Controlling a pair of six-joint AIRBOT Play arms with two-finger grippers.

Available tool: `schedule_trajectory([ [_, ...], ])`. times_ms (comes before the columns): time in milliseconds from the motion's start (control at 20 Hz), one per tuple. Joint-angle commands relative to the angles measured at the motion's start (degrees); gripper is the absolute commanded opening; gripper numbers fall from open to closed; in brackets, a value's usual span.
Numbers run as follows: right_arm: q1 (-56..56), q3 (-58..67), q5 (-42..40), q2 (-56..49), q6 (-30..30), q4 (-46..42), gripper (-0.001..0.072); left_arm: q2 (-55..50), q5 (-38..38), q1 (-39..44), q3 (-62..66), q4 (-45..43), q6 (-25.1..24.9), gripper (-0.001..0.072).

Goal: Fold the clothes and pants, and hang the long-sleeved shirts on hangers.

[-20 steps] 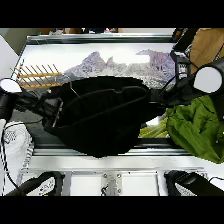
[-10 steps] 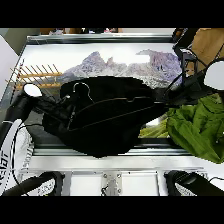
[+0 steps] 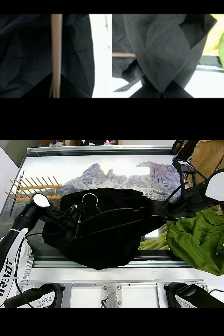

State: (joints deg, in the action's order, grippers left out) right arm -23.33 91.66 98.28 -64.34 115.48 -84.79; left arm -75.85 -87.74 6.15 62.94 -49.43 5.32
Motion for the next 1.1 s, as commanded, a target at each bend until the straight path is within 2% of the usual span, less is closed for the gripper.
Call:
schedule_trajectory([
  [0,-0.81,0.07,-1.05,0.02,-0.68,1.51,0.0013,-0.11,1.01,0.17,1.16,0.11,0.66,0.0010],
  [250,-3.78,0.07,-8.37,-0.35,-0.87,2.73,0.0013,-0.11,1.46,0.33,-1.79,0.13,-0.83,0.0010],
  [450,-7.37,0.07,-12.94,-2.62,-2.12,6.97,0.0012,-0.11,1.97,2.03,-1.16,0.07,-2.16,0.0010],
  [950,-9.88,0.07,-14.51,-5.09,-3.30,10.32,0.0013,-0.09,3.23,3.37,0.35,-0.31,-2.14,0.0010],
  [1050,-9.88,0.07,-14.47,-5.07,-6.08,10.71,0.0025,-0.09,3.10,3.37,0.35,-0.31,-2.14,0.0010],
])
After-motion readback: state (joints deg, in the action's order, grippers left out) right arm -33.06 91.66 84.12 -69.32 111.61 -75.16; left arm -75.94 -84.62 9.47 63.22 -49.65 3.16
